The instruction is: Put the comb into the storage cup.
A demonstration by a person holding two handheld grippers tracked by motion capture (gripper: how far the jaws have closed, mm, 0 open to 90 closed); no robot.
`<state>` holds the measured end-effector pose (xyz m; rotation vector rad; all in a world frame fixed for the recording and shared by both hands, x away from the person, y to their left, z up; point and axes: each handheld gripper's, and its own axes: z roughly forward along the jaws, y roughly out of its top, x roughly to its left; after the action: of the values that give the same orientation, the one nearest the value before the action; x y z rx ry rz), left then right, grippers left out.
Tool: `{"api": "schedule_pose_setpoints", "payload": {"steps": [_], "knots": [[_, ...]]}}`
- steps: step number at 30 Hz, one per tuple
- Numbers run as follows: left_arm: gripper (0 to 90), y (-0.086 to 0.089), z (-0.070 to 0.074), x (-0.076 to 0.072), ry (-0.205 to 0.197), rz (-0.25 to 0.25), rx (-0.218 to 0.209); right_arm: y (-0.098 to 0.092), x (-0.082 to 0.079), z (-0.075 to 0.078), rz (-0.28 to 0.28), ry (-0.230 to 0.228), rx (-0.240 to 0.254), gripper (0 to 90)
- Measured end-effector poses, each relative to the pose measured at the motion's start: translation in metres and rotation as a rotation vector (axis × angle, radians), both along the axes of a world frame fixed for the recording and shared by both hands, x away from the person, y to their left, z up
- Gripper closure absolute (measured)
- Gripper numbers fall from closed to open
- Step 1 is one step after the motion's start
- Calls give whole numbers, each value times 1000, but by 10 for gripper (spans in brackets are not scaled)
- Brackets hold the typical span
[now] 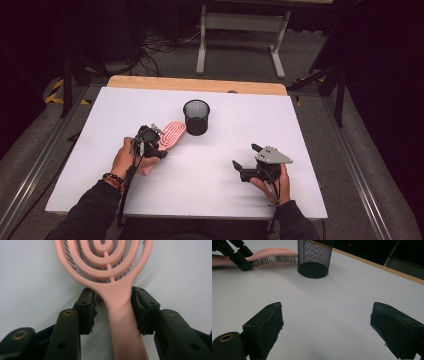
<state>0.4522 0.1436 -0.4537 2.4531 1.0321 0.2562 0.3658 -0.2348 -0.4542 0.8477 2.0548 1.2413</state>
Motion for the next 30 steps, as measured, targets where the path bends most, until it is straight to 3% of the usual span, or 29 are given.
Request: {"api": "schedule_pose_setpoints", "payload": {"steps": [4, 8, 11, 13, 16, 19, 20, 25, 26, 27, 28, 30], "knots": [[688, 2, 0, -2, -13, -24, 10, 0, 0, -1, 3, 4, -1, 115], [695, 4, 0, -3, -12, -20, 1, 1, 0, -1, 5, 8, -1, 115], [697, 6, 0, -6, -35, -16, 5, 1, 0, -1, 7, 8, -7, 115], [697, 10, -2, -11, -74, -11, -4, 2, 0, -1, 6, 8, -9, 114], [697, 16, -2, -16, -101, -1, -38, 2, 0, -2, 9, 12, -8, 114], [697, 22, 3, -22, -162, 12, -73, 3, 0, -2, 10, 10, -8, 114], [698, 22, 3, -22, -162, 12, -73, 3, 0, -2, 10, 10, -8, 114], [697, 28, 14, -37, -265, 24, -130, 3, 1, -3, -8, 3, -9, 107], [698, 28, 14, -37, -265, 24, -130, 3, 1, -3, -8, 3, -9, 107], [698, 29, 19, -43, -311, 30, -151, 2, 1, -3, -19, 1, -2, 107], [698, 29, 19, -43, -311, 30, -151, 2, 1, -3, -19, 1, -2, 107], [698, 30, 23, -50, -351, 26, -175, 2, 1, -3, -23, -2, 1, 105]]}}
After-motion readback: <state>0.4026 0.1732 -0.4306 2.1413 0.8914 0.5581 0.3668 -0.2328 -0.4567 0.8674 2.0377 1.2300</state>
